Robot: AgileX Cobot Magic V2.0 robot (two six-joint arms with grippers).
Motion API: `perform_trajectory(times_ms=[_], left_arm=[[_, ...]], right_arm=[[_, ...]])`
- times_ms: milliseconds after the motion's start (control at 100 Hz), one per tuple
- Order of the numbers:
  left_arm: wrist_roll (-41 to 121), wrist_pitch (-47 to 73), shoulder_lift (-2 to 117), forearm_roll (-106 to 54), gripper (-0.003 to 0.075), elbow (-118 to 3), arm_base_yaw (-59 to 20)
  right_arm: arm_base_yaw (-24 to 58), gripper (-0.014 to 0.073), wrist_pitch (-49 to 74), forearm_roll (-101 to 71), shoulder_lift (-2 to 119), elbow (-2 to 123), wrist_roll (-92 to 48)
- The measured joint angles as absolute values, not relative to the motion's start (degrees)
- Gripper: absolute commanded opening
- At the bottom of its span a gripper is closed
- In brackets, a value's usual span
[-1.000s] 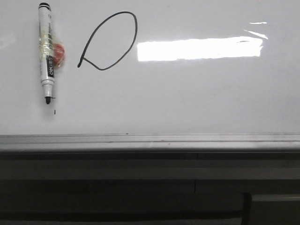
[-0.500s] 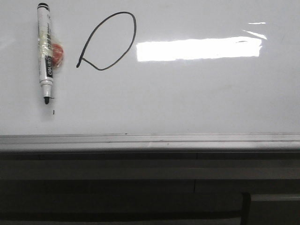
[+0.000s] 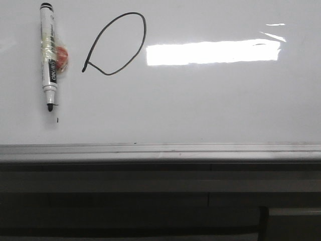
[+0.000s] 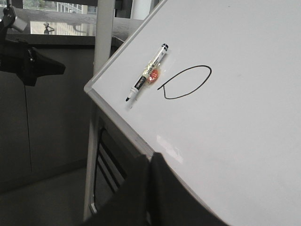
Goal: Write number 0 on whiteboard
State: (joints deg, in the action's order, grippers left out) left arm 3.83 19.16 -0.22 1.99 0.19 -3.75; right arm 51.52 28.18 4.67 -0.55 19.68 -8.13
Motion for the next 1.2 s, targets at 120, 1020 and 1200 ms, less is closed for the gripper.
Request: perform_trajectory(times_ms=[120, 1020, 1200], left_arm=[[3.83, 19.16, -0.22, 2.02, -0.002, 0.19, -3.75], [3.83, 19.18, -0.22, 2.15, -0.002, 0.19, -3.86], [3.83, 19.18, -0.22, 2.15, -0.002, 0.19, -3.86]], right_arm=[[51.52, -0.0057, 28.18, 4.67, -0.55, 19.68, -8.13], [47.05, -0.0057, -7.44, -2.57, -0.55, -0.74, -7.92], [37.8, -0.0057, -6.84, -2.69, -0.55, -0.74, -7.92]])
